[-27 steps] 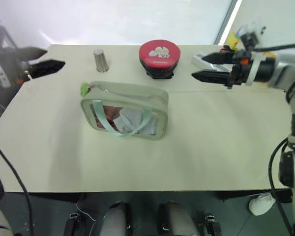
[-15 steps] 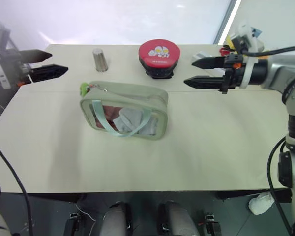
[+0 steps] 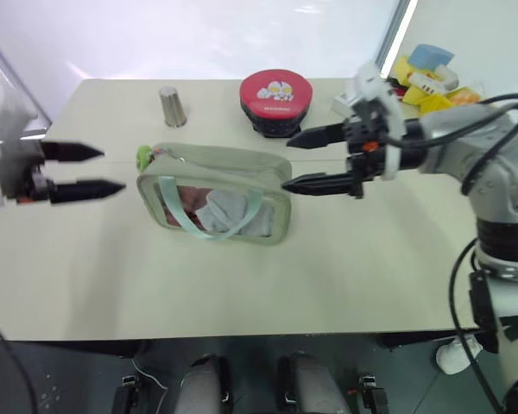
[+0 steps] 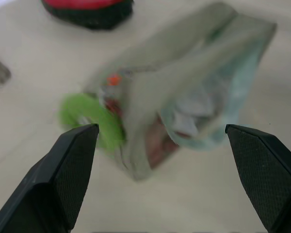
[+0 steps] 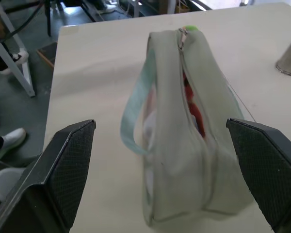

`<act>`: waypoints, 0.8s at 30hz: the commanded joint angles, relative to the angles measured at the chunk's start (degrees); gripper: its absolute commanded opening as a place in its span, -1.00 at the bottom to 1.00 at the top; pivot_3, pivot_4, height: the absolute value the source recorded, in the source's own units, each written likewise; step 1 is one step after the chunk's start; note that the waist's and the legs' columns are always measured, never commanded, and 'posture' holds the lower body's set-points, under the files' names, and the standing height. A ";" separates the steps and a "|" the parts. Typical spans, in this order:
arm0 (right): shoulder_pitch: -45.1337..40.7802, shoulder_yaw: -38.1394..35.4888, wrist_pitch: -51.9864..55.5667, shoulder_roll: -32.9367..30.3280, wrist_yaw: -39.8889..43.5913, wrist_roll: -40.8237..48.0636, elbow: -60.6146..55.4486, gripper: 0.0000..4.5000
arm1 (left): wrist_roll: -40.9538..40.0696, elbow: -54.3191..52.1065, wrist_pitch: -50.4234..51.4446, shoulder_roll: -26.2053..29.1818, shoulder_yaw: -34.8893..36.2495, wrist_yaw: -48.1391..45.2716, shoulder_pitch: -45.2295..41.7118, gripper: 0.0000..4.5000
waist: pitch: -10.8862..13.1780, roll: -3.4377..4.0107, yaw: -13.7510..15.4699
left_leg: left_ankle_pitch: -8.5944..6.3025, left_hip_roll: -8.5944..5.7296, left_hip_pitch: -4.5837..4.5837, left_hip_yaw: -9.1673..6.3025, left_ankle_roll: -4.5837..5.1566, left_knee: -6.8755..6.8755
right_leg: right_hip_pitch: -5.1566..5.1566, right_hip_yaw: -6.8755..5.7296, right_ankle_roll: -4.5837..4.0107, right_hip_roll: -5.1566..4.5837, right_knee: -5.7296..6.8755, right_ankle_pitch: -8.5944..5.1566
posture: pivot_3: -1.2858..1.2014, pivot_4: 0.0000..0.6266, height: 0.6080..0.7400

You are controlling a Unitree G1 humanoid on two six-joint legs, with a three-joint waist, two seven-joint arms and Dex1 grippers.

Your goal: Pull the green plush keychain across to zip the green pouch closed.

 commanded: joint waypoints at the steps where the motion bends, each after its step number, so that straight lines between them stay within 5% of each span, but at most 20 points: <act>1: 0.34 5.63 -5.51 1.48 -1.19 -4.86 -3.15 1.00 | 0.58 -1.99 -0.78 0.77 5.71 3.13 0.77 0.99 | 0.00 0.00 0.32 | 0.00 0.00 -0.01 -0.02 0.00 0.00 | 0.00 0.00 0.00 0.02 0.00 0.00 | 0.03 -0.52 1.00; 6: 2.01 14.68 -19.68 2.36 -2.04 -17.83 2.70 1.00 | -0.10 -2.87 -1.72 -1.14 5.83 7.62 0.52 0.99 | -0.02 -0.04 0.53 | -0.06 -0.17 -0.03 0.00 0.10 0.06 | 0.08 0.00 0.01 -0.13 -0.08 0.00 | 0.03 -0.52 1.00; 8: 1.97 14.98 -21.92 2.42 -1.21 -19.29 3.77 0.76 | -1.40 -3.98 -0.65 -1.51 6.58 8.53 0.69 1.00 | 0.00 -0.06 0.45 | -0.06 -0.16 -0.05 0.01 0.12 0.08 | 0.08 0.00 0.01 -0.13 -0.08 0.01 | 0.03 -0.52 1.00; 16: 1.03 13.29 -25.48 1.05 1.34 -22.13 6.53 -0.99 | -1.90 -3.93 -1.38 -4.00 5.72 12.46 0.79 1.00 | 0.00 -0.06 0.19 | -0.04 -0.05 -0.03 0.00 0.08 0.06 | 0.04 -0.01 0.01 -0.02 -0.04 0.01 | 0.03 -0.52 1.00; 24: -0.67 12.32 -41.36 -2.81 1.33 -31.49 19.92 -0.99 | -1.35 -1.69 -3.57 -5.21 2.32 13.70 -1.85 1.00 | 0.00 -0.06 0.47 | -0.05 -0.13 -0.03 0.00 0.09 0.07 | 0.08 -0.01 0.01 -0.08 -0.07 0.01 | 0.03 -0.52 1.00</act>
